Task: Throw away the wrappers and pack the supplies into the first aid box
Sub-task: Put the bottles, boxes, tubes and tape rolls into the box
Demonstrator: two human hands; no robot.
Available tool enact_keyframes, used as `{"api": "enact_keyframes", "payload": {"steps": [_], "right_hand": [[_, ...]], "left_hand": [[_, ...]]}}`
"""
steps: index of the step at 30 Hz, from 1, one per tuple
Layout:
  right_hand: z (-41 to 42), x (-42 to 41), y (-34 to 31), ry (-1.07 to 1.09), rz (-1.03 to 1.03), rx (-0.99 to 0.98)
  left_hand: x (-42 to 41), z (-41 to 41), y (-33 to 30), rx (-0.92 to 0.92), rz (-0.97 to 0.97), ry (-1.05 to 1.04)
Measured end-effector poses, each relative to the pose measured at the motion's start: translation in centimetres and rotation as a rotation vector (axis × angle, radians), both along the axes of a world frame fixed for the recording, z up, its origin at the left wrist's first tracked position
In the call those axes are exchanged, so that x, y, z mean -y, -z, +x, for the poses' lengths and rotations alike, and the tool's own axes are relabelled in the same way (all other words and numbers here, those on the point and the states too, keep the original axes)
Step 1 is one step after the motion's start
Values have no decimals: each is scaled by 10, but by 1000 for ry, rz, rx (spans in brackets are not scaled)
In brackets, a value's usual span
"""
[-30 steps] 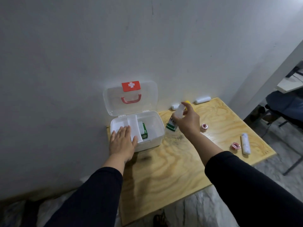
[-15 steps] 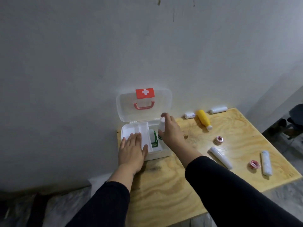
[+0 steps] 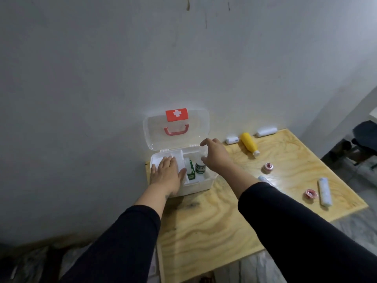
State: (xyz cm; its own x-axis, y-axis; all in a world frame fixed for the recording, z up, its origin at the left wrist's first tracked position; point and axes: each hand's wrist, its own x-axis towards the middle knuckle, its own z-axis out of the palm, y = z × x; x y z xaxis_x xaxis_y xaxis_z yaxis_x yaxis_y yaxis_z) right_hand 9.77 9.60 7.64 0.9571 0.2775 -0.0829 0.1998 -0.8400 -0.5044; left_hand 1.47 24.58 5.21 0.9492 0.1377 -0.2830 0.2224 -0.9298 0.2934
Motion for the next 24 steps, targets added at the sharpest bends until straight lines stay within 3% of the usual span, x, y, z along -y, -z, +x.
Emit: {"api": "enact_keyframes", "payload": {"steps": [4, 8, 12, 16, 24], "right_hand": [[-4, 38, -15, 19, -54, -3], [0, 83, -18, 92, -106, -43], [16, 128, -11, 140, -167, -55], [46, 167, 5, 150, -213, -63], [110, 201, 55, 61, -107, -100]], "left_hand": [[22, 19, -37, 86, -4, 107], [58, 40, -59, 39, -110, 200], [97, 64, -53, 23, -81, 261], [135, 92, -34, -24, -105, 237], [184, 135, 15, -125, -152, 65]]}}
